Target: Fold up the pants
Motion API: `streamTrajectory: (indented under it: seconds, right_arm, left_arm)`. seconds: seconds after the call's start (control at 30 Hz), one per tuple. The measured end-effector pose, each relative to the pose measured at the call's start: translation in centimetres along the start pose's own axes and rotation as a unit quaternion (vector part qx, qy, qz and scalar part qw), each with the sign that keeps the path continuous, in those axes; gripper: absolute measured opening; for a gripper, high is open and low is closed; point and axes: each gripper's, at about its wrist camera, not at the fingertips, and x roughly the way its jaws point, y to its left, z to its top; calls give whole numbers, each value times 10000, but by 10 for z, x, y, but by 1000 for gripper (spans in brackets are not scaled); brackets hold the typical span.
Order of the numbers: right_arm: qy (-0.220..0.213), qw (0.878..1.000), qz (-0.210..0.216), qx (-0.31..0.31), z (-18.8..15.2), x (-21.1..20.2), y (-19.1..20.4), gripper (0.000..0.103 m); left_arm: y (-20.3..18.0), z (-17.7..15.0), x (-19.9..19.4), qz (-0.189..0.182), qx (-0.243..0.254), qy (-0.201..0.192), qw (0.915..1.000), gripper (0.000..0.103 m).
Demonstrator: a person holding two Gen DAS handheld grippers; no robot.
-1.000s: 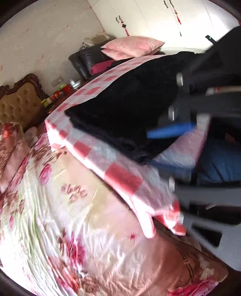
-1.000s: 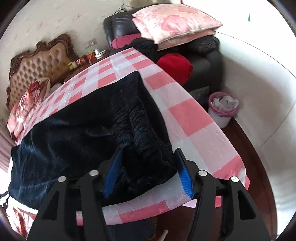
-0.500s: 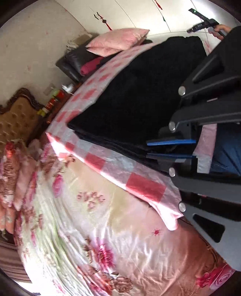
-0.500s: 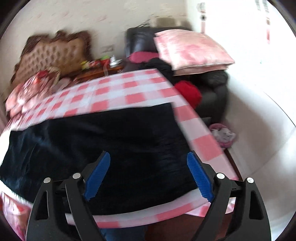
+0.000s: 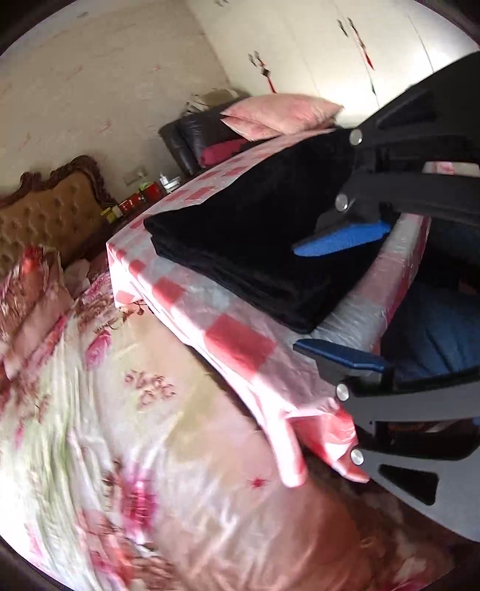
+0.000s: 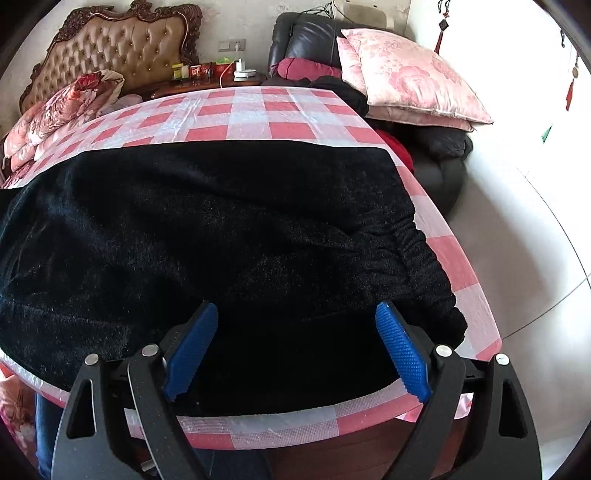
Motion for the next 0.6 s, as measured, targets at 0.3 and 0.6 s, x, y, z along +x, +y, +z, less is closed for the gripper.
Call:
streamTrajectory:
  seconds: [0.3, 0.6]
  right_arm:
    - [-377, 9977, -356, -430, 18, -26, 32, 88]
    - [-508, 9889, 760, -1172, 20, -38, 124, 88]
  left_arm:
    - [-1, -2, 9, -379, -180, 54, 9991, 50]
    - [-2, -8, 14, -590, -350, 192, 9975, 52]
